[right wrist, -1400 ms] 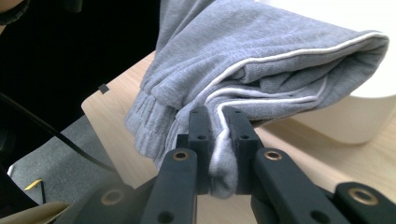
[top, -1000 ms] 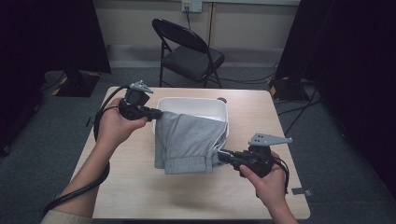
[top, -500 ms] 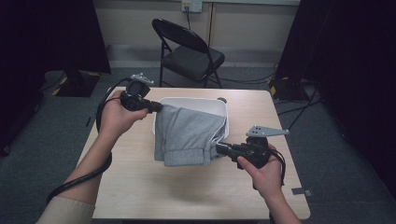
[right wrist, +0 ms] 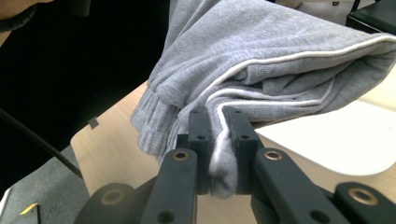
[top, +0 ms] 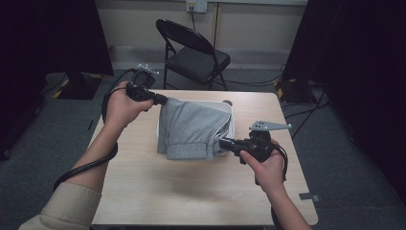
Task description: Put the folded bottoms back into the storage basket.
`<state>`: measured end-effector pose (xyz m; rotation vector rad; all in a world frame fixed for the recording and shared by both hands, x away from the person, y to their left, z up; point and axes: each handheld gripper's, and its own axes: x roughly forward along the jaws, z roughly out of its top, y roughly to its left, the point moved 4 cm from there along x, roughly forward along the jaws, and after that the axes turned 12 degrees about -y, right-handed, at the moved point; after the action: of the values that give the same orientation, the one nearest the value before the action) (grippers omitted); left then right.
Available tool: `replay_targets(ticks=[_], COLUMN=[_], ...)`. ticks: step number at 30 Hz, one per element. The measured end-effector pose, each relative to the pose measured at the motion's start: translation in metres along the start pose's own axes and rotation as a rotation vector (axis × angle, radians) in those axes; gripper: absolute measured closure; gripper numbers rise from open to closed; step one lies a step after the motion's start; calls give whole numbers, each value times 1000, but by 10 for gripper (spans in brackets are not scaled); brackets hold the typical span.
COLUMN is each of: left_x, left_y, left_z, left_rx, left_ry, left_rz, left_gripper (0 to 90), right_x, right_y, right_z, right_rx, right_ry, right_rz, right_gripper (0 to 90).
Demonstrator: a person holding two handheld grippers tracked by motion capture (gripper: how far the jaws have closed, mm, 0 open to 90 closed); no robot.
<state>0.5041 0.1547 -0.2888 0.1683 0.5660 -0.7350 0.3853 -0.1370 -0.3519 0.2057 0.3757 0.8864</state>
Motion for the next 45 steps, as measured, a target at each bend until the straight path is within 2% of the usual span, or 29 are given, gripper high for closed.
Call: replay_targets(ticks=[19, 30, 45], left_x=[17, 35, 51], left_y=[24, 29, 35], left_z=[18, 28, 31], left_rx=[-5, 18, 14], left_ry=[6, 21, 16], left_rz=[17, 33, 47], left_gripper=[852, 852, 852], right_x=[22, 31, 39], right_y=[-19, -32, -44], right_z=[12, 15, 14], right_rx=[-3, 5, 12], right_ry=[-14, -19, -9], right_rz=[-36, -52, -76], right_gripper=[824, 824, 824])
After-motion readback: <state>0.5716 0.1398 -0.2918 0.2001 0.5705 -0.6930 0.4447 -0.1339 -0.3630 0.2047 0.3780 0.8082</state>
